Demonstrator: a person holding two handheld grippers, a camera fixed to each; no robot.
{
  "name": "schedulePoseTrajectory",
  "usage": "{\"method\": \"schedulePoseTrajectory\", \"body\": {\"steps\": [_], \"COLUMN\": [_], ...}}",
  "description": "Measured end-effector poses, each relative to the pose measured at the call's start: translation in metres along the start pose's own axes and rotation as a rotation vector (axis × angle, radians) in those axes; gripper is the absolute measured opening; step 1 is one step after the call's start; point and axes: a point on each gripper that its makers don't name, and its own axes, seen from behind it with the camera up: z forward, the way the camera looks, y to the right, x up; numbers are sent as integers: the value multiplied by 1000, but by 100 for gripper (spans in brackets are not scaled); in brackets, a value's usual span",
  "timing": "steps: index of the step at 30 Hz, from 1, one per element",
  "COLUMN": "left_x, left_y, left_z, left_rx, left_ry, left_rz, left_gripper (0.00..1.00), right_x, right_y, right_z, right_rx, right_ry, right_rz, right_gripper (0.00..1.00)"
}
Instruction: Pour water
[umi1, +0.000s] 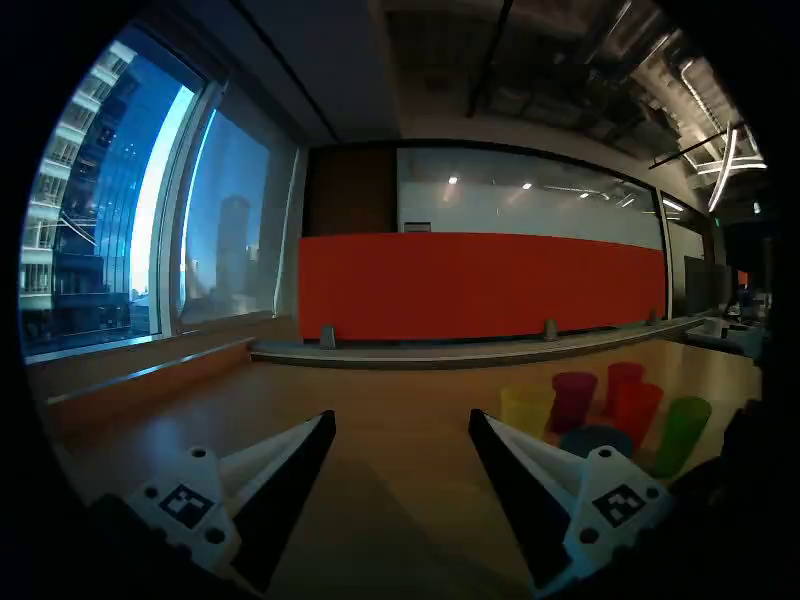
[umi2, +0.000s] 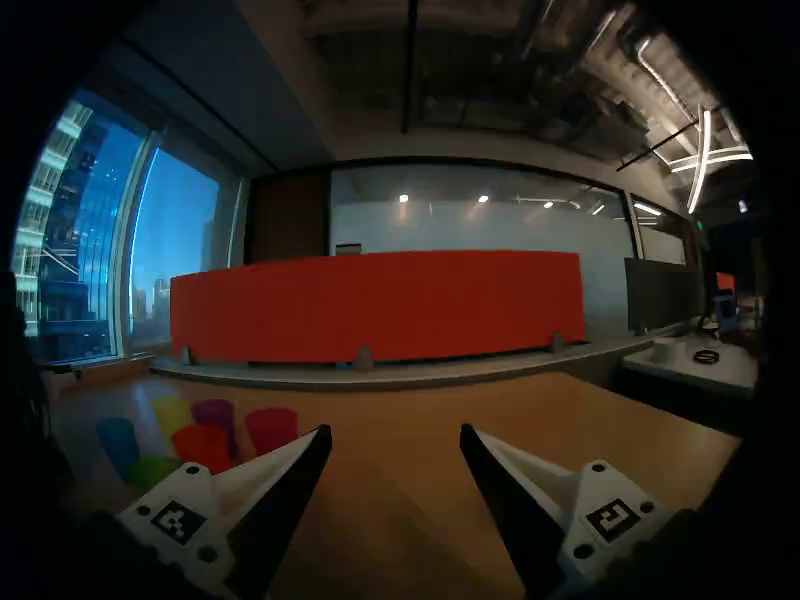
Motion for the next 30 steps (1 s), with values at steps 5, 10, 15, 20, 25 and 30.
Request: {"method": "schedulePoseTrajectory", "body": {"steps": [5, 10, 15, 20, 25, 30], "left_x": [0, 0, 0, 0, 0, 0], "left_y": [0, 0, 0, 1, 1, 0], "left_z": [0, 0, 0, 0, 0, 0], "left_rx": [0, 0, 0, 0, 0, 0], "left_ry": [0, 0, 0, 0, 0, 0], "left_rz": [0, 0, 0, 0, 0, 0], "left_gripper": [100, 100, 99, 99, 99, 100], "right_x": [-1, -3, -4, -5, -6, -7], "right_y": [2, 1, -1, 0, 1, 2], "right_z": [0, 0, -1, -2, -3, -3], "right_rx": [-5, -4, -4, -10, -15, -17], "right_ry": [-6, -11, -11, -11, -12, -12], "right_rz": [-3, -15, -31, -45, -46, -47], "right_gripper": [99, 99, 99, 99, 99, 99]}}
